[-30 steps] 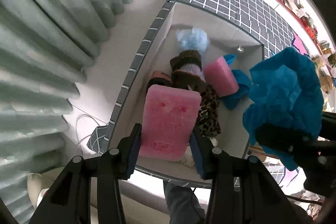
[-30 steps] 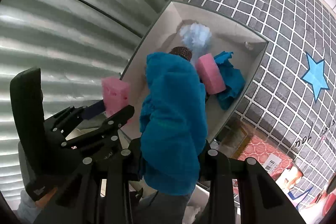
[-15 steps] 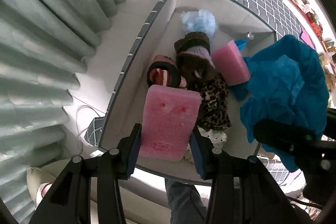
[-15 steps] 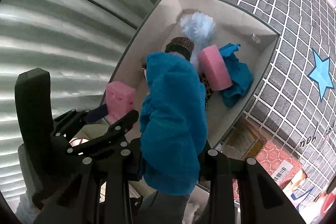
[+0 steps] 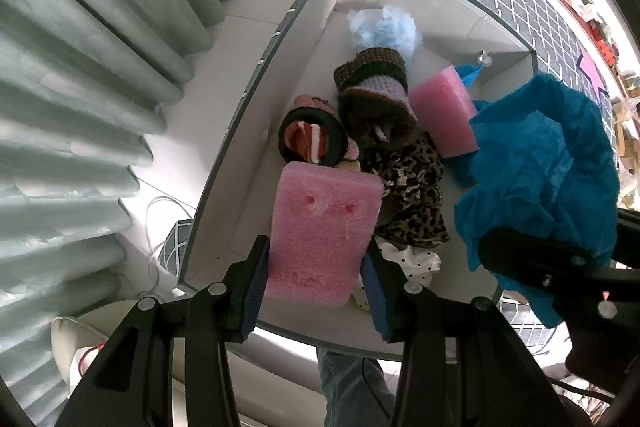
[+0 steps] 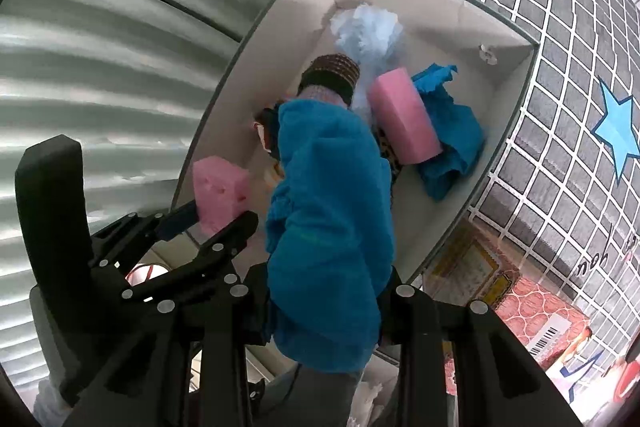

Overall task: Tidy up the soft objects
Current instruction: 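Lower the blue fleece and pink sponge with both tools over the box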

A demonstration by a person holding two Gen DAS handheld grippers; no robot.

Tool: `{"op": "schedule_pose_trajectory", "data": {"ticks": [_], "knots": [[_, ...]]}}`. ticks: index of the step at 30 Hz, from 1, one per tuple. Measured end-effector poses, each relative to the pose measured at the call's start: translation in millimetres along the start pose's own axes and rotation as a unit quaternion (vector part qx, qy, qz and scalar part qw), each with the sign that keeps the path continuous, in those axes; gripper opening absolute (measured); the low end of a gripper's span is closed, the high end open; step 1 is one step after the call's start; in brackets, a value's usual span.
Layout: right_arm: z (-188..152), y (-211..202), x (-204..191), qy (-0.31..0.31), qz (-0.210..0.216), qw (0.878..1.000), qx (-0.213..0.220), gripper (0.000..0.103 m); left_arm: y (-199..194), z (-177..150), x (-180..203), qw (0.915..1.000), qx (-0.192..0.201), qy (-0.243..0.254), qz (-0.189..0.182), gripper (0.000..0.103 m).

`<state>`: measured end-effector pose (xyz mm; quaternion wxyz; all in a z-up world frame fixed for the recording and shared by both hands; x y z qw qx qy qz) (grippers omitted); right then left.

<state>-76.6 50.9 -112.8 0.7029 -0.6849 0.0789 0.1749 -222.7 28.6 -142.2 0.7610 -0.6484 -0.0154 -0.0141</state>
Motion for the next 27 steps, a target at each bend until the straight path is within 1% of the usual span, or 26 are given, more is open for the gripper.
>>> {"op": "schedule_pose_trajectory", "data": {"ticks": [27], "knots": [[-0.1,8.5,4.4,0.008,-0.001,1.000,-0.006,0.035,8.8,-0.5,3.6,0.9999,-0.013,0.001,0.005,0.048]]}}
Point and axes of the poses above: each gripper's, at about its wrist camera, not at the fingertips, and y roughly the way its jaws point, x to its right, z to its top, the point moved 2 cm from there along y, roughly the way its jaws point, and after that the axes turned 6 degrees about x, right-handed, at the moved point
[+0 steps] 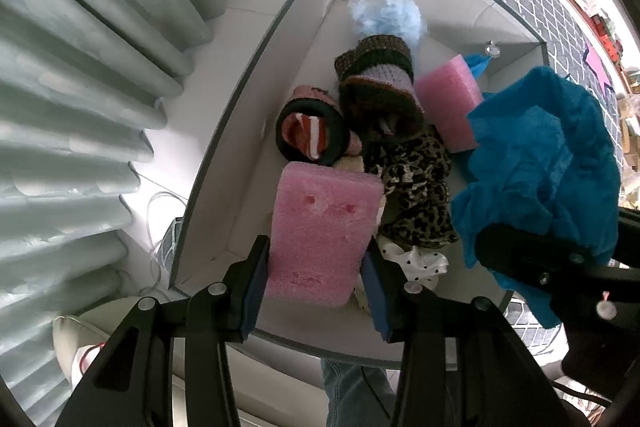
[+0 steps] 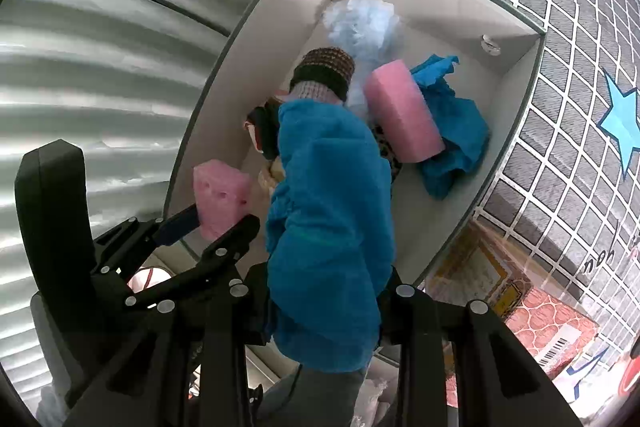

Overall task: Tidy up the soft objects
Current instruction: 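Lower the blue fleece and pink sponge with both tools over the box, then open both tools to drop the blue fleece and pink sponge into the box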

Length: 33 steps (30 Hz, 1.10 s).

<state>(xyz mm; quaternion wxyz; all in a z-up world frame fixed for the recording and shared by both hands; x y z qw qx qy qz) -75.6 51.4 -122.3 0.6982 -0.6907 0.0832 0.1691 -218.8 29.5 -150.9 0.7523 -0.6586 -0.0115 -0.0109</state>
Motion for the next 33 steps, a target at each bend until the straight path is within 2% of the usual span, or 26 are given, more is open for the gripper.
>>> {"op": "schedule_pose_trajectory", "data": {"ticks": [15,17,18,19,20,22,24,26,30,33], "knots": [[1,0,0,0.004,-0.002,1.000,0.002,0.035,5,1,-1,0.9999,-0.001,-0.005,-0.011,0.050],[0,-2,-1,0.001,0.002,1.000,0.003,0.035,2,1,-2,0.9998,0.004,-0.010,-0.018,0.063],[0,-3,-1,-0.001,0.003,1.000,0.004,0.036,0,1,-3,0.9997,0.009,-0.013,-0.020,0.079],[-1,-5,-1,-0.003,0.003,1.000,0.006,0.048,-2,1,-3,0.9995,0.016,-0.014,-0.021,0.084],[-2,-8,-2,-0.004,0.003,1.000,0.009,0.064,-6,1,-3,0.9995,0.024,-0.011,-0.017,0.084],[-3,-13,-2,-0.007,0.000,1.000,0.014,0.081,-8,0,-3,0.9997,0.024,-0.001,-0.006,0.089],[-5,-18,-3,-0.012,-0.006,1.000,0.018,0.086,-11,0,-3,0.9995,0.030,0.005,-0.005,0.092],[-6,-23,-3,-0.019,-0.018,0.999,0.022,0.103,-15,-1,-8,0.9991,0.042,-0.001,0.007,0.092],[-10,-34,-5,-0.033,-0.022,0.998,0.042,0.103,-23,1,-13,0.9983,0.046,-0.009,0.033,0.092],[-13,-43,-9,-0.052,-0.035,0.996,0.061,0.103,-21,1,-15,0.9994,0.029,-0.016,0.001,0.092]]}}
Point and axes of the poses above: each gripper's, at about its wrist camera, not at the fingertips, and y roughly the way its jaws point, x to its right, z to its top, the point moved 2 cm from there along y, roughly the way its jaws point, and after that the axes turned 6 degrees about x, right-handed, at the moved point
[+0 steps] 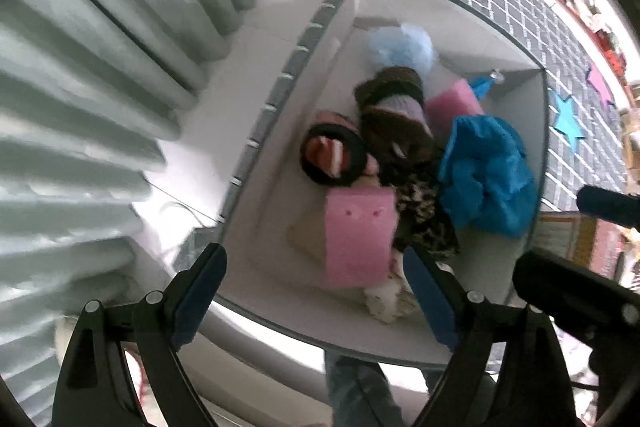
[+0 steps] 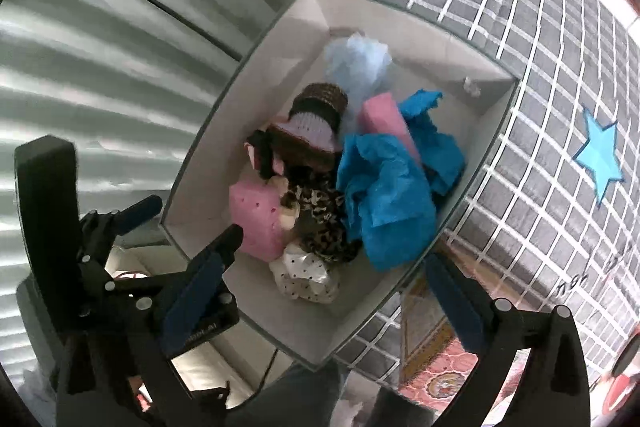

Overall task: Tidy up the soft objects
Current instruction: 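Open both tools to drop the blue fleece and pink sponge into the box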

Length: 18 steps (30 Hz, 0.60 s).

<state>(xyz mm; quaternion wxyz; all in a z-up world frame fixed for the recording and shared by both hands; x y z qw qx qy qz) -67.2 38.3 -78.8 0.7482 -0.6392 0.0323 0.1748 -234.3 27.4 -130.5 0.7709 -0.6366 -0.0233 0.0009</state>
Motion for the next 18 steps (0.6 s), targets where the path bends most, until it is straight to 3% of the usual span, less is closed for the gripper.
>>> {"op": "schedule_pose_trajectory", "data": {"ticks": [10,18], "knots": [[2,-7,-4,-0.024,-0.033,0.999,0.018,0.103,-20,-9,7,0.9994,0.024,0.021,0.013,0.092],[1,-13,-4,-0.023,-0.033,0.999,0.025,0.103,-36,-8,13,0.9985,0.038,0.039,0.011,0.092]]}}
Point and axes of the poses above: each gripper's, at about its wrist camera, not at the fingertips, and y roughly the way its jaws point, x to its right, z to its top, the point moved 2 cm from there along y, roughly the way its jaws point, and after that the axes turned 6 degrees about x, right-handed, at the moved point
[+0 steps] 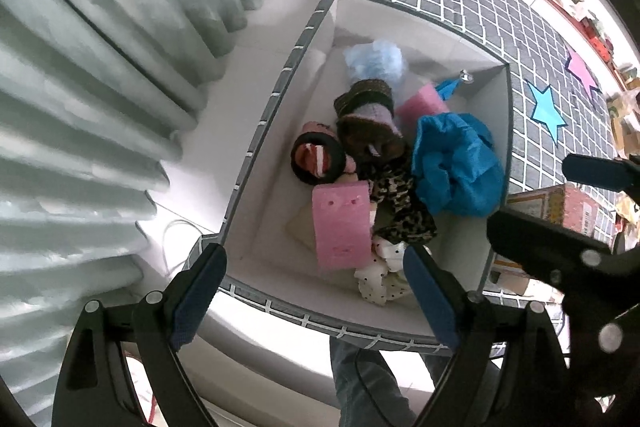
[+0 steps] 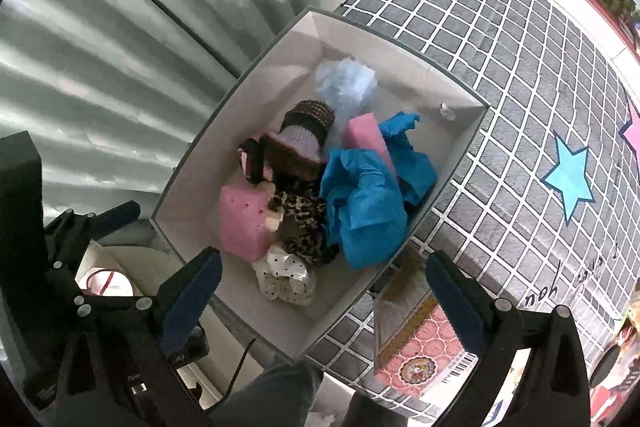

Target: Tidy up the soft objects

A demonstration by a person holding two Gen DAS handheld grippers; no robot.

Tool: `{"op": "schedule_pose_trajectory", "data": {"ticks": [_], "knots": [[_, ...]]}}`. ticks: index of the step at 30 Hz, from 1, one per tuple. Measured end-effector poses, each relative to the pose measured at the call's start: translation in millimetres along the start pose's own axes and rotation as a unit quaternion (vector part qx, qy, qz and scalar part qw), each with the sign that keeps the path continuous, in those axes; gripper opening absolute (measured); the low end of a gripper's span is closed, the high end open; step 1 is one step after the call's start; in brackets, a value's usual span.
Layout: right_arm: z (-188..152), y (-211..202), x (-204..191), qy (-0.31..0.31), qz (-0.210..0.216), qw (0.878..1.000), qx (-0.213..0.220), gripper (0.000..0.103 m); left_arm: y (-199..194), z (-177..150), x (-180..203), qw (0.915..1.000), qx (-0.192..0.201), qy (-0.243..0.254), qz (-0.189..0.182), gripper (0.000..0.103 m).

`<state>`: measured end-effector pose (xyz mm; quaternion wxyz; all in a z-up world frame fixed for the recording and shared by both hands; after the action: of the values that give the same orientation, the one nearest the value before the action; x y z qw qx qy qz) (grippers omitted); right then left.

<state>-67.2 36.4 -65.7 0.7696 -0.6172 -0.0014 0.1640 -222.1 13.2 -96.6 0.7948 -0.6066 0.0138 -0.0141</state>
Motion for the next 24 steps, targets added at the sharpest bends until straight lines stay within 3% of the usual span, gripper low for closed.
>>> {"op": "schedule_pose_trajectory", "data": {"ticks": [24], "knots": [[-4,-11,-1,-0.007,0.002,1.000,0.010,0.103,-7,2,15,0.9999,-0.011,0.013,-0.002,0.092]]}}
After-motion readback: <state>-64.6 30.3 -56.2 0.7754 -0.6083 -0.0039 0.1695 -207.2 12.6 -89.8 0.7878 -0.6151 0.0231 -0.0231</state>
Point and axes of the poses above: each gripper's, at about its wrist camera, not at the fingertips, and y roughly the way its jaws point, x to its right, z to its top, the point moved 2 cm from there along y, roughly the way its jaws point, and after that the axes turned 6 degrees about x, right-handed, at the moved point
